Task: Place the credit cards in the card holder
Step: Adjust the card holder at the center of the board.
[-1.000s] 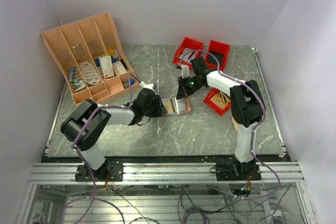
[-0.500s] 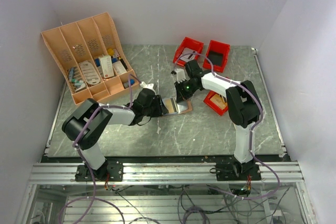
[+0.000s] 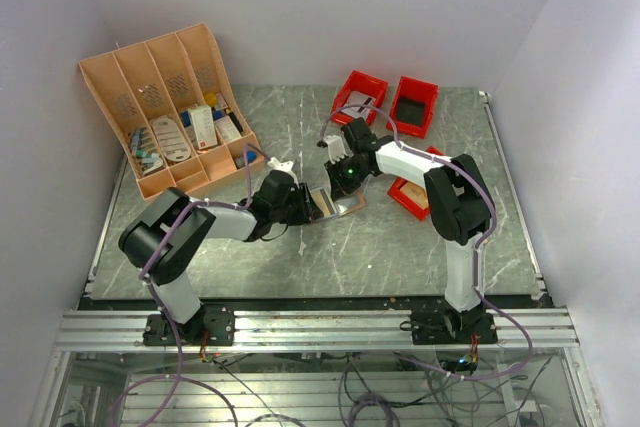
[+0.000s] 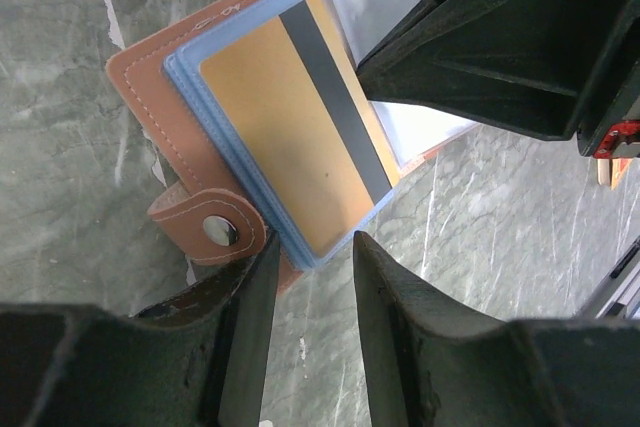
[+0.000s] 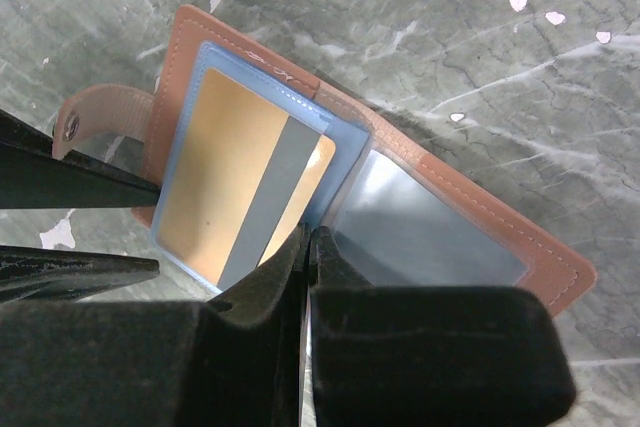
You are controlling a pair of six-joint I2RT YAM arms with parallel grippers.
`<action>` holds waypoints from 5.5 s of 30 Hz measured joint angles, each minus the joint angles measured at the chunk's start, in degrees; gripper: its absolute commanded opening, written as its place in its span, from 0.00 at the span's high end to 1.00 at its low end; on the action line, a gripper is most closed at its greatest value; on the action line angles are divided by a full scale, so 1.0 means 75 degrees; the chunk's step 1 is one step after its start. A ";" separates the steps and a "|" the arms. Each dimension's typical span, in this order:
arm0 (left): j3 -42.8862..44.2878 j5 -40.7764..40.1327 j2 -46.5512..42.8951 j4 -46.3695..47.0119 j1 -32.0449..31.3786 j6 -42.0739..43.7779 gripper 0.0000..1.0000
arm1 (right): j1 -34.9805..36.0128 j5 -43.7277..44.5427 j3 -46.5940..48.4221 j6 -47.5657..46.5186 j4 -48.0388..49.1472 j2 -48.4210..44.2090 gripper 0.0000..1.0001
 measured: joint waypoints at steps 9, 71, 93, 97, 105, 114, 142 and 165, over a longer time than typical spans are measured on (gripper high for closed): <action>-0.0140 0.0061 -0.0003 0.0227 0.0000 -0.0093 0.53 | -0.0003 -0.0012 0.0009 -0.0114 -0.0009 -0.0003 1.00; -0.0321 -0.0204 -0.0175 0.0230 0.0000 -0.0201 0.55 | 0.0251 -0.0300 0.0035 -0.0746 -0.0341 -0.0431 0.99; -0.0487 -0.0382 -0.0898 -0.0082 0.0044 -0.0312 0.77 | 0.0032 -0.0527 -0.0017 -0.0787 -0.0251 -0.0096 1.00; -0.0463 -0.0408 -0.0787 -0.0178 0.0044 -0.0306 0.76 | 0.0032 -0.0530 0.0017 -0.0772 -0.0291 0.0020 1.00; -0.0417 -0.0545 -0.0621 -0.0478 0.0050 -0.0251 0.79 | 0.0035 -0.0455 0.0169 -0.0769 -0.0423 0.0137 1.00; -0.0309 -0.0737 -0.0621 -0.0694 0.0052 -0.0169 0.81 | -0.0047 -0.0766 0.0195 -0.0781 -0.0463 0.0160 0.90; -0.0338 -0.0807 -0.0912 -0.0315 0.0052 -0.0265 0.80 | -0.0367 -0.1279 -0.0035 -0.0801 -0.0411 -0.0032 0.98; -0.0338 -0.0804 -0.0714 -0.0283 0.0058 -0.0312 0.81 | -0.0259 -0.0944 -0.0009 -0.0816 -0.0455 -0.0105 0.97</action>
